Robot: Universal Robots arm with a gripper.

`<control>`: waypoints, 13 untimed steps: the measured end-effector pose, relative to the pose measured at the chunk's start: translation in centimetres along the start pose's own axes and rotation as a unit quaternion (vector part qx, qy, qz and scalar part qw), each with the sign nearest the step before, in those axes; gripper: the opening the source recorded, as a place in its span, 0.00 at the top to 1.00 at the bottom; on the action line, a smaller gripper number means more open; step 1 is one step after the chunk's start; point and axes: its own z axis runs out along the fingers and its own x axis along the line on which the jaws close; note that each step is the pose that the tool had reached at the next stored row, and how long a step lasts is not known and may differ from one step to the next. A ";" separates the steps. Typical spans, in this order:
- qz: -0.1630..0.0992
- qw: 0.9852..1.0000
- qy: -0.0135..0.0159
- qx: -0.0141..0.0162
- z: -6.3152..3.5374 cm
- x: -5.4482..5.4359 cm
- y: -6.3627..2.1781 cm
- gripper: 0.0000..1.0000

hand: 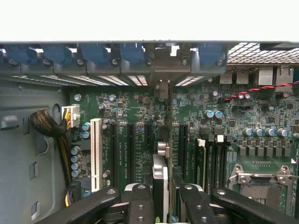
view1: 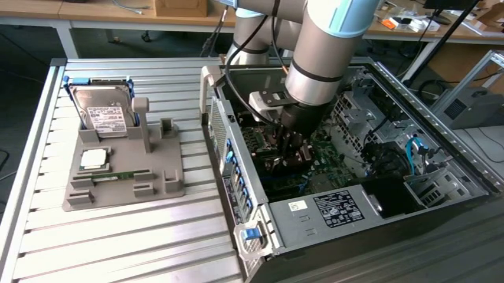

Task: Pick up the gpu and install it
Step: 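Insert the gpu into the slot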

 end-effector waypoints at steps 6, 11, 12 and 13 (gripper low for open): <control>0.000 1.000 -0.008 0.000 0.06 0.0 0.00 0.73; 0.000 1.000 -0.009 0.000 0.07 0.0 0.00 0.73; 0.000 1.000 -0.009 0.000 0.07 0.0 0.00 0.73; 0.000 1.000 -0.009 0.000 0.07 0.0 0.00 0.73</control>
